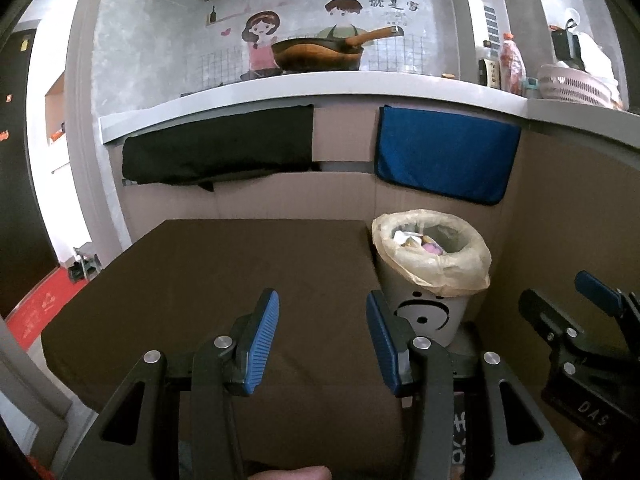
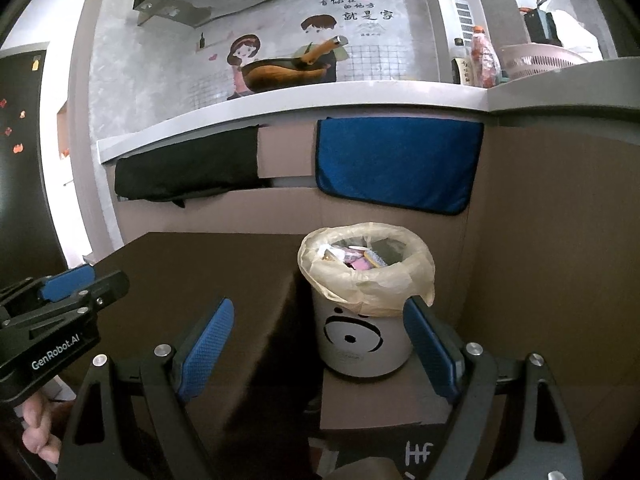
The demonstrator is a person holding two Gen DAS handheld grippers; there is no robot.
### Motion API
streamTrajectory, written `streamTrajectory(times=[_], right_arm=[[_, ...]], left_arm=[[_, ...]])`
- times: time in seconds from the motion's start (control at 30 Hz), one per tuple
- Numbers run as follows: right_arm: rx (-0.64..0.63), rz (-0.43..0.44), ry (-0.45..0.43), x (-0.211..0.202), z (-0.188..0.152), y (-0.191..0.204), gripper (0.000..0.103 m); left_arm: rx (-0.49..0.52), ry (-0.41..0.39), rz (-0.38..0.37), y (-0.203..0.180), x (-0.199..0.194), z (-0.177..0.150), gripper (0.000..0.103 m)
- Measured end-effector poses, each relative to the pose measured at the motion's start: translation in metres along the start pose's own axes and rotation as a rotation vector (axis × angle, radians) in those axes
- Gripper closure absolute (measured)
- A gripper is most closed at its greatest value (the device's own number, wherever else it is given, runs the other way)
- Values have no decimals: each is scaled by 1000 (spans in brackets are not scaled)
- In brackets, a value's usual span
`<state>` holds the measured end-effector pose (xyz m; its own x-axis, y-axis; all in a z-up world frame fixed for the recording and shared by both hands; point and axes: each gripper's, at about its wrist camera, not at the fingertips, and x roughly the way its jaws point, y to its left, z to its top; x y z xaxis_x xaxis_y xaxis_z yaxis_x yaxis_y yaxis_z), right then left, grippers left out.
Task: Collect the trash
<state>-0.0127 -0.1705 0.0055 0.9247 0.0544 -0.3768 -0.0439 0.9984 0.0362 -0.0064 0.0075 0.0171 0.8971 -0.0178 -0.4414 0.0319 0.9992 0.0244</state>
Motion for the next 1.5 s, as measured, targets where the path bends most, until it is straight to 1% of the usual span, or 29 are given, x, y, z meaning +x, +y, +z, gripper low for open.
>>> streamTrajectory(times=[0.4,0.77,1.5], right_arm=[[0,13,2,-3,0,2,19],[-7,22,8,0,3,7,19],[-4,16,-6,-1,6,9,18]], left_arm=[[-9,-10,4,10,-4,1,56],[-13,-11,54,9,-5,0,56],[-24,-34,37,11,-7,1,56]])
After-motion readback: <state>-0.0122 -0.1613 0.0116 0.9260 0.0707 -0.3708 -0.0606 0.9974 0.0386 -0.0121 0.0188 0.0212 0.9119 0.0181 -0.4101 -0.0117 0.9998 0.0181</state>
